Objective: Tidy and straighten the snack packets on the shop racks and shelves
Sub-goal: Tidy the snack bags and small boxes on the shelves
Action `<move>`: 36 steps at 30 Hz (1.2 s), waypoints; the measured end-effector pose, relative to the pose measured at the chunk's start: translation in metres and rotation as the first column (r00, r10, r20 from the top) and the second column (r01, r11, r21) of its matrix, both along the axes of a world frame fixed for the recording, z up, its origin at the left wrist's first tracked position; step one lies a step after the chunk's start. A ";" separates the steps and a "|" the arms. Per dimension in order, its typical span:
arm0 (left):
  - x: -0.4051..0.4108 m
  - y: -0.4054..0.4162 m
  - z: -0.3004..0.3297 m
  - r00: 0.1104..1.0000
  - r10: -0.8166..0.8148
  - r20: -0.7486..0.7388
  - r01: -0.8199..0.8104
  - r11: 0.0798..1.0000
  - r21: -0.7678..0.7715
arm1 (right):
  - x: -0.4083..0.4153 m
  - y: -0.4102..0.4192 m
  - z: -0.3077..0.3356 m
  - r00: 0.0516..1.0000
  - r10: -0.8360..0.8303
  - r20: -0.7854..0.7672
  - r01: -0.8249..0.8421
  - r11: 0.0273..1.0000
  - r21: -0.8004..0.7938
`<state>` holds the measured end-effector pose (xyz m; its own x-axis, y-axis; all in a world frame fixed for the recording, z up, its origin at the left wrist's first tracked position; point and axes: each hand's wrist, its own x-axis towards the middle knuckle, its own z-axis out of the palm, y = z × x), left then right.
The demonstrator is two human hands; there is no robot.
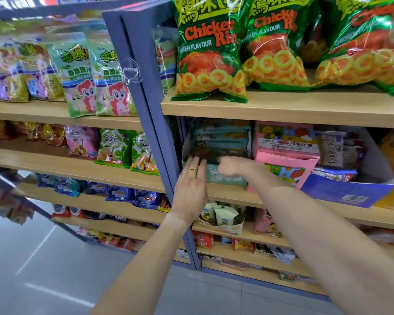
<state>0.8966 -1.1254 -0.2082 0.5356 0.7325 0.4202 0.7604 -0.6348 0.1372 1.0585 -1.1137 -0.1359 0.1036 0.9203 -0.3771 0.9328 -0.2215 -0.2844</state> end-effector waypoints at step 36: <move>0.005 -0.016 0.037 0.588 0.325 0.741 0.208 0.824 -0.527 | -0.015 -0.052 0.001 0.355 -0.220 -0.908 0.699 0.708 0.102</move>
